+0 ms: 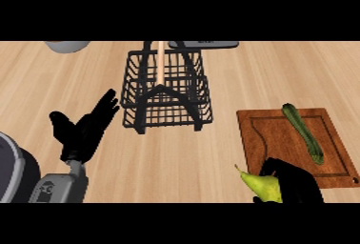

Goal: Pick the pear from the cutting board and place it in the tiered basket

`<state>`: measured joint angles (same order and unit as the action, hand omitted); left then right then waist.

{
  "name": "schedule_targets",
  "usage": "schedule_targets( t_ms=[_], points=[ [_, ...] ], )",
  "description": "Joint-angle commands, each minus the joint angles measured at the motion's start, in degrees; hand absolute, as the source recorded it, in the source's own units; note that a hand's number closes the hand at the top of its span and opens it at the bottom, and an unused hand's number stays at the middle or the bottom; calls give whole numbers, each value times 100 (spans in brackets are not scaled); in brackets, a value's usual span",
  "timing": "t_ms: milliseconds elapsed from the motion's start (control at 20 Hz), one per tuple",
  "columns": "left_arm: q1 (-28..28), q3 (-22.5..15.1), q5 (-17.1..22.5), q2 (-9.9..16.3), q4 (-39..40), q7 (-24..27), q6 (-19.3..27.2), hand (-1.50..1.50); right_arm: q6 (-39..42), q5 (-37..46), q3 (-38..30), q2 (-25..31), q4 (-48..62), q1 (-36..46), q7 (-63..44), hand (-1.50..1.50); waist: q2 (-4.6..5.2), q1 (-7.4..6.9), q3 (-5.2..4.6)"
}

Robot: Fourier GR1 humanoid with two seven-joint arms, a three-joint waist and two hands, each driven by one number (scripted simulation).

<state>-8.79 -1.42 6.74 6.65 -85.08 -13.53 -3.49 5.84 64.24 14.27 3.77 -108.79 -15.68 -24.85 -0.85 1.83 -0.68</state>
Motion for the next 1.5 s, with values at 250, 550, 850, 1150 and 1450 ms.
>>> schedule_targets(
  t_ms=[250, 550, 850, 1150, 1450],
  points=[
    [-60, -66, -57, -78, -93, -126, 83, 0, 186, 764, 2024, -372, -3246, -441, -2198, 150, 29, -53, 49],
    [205, -171, -96, -159, 19, 164, -21, 0, 1051, 1670, 2884, -377, -4160, 692, -3170, 150, 39, -153, 36],
    [-146, -178, -59, -114, -298, -327, 27, 0, 1827, 1792, 3048, -377, -3903, 2483, -4170, 150, 50, -211, 46],
    [-49, -147, -52, -141, 197, 168, -151, 0, 2131, 1039, 2393, -376, -3069, 3943, -4807, 150, 90, -274, 30],
    [-225, -294, -197, -236, -38, -160, 40, 0, 1676, 215, 1317, -375, -1955, 5124, -5067, 150, 88, -399, 38]
  ],
)
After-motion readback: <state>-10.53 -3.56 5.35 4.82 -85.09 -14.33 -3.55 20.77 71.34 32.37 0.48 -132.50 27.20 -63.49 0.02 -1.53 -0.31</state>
